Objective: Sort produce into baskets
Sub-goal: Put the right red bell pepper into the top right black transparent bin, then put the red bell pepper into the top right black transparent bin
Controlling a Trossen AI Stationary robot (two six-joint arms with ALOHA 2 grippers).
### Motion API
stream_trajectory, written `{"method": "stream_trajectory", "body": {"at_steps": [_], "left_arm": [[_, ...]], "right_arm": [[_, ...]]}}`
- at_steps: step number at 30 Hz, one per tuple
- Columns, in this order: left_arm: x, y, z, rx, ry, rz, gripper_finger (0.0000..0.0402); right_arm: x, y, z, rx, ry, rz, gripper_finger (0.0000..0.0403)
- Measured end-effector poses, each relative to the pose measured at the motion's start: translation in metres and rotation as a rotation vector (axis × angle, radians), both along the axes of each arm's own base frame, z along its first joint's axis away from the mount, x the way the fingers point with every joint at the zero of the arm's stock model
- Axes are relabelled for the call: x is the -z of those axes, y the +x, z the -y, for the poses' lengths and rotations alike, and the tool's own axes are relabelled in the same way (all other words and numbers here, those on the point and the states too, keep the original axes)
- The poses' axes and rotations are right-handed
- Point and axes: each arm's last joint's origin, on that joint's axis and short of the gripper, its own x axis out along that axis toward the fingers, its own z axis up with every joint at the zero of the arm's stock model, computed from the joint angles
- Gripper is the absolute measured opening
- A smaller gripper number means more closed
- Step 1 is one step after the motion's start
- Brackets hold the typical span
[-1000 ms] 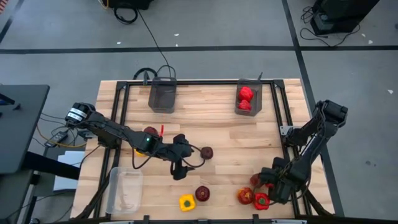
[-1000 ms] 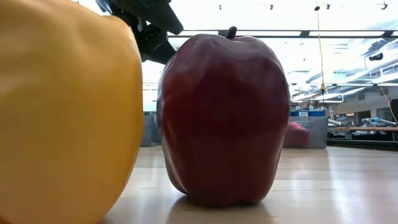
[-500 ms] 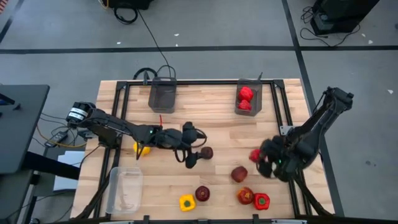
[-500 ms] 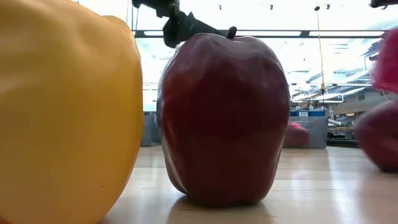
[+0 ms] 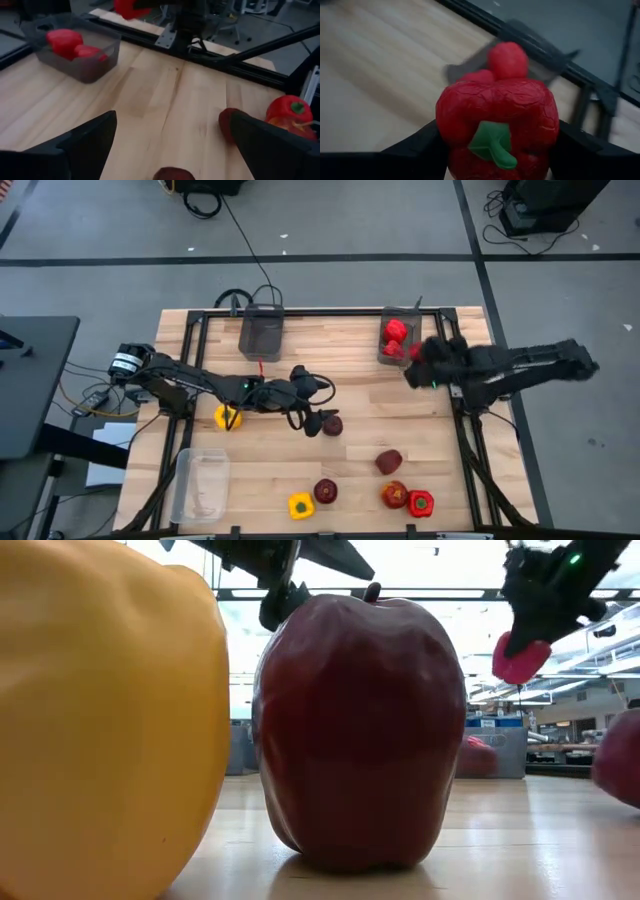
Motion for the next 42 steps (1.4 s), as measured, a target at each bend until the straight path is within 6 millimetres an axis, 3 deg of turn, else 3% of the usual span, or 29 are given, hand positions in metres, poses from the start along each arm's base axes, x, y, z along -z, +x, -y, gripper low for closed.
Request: {"method": "stream_trajectory", "body": {"at_steps": [7, 13, 21, 29, 36, 42], "left_arm": [[0.006, -0.003, 0.0, -0.042, -0.089, -0.046, 0.0392], [0.01, -0.005, 0.0, -0.058, -0.137, -0.08, 0.0392], [0.013, -0.007, 0.001, -0.059, -0.181, -0.118, 0.0392], [0.015, -0.008, 0.001, -0.047, -0.182, -0.145, 0.0392], [0.019, -0.01, 0.0, -0.057, -0.162, -0.192, 0.0392], [0.019, -0.011, 0.0, -0.036, -0.118, -0.205, 0.0392]], "right_arm": [[0.009, 0.014, 0.058, -0.026, 0.106, 0.005, 0.0275], [0.027, 0.016, 0.102, 0.059, 0.2, -0.055, 0.0276], [0.047, 0.025, 0.128, 0.031, 0.286, -0.064, 0.0309], [0.041, 0.021, 0.122, -0.011, 0.301, -0.06, 0.0392], [0.011, 0.014, 0.091, -0.039, 0.309, 0.008, 0.039], [-0.007, 0.011, 0.054, -0.113, 0.362, 0.05, 0.0389]]}}
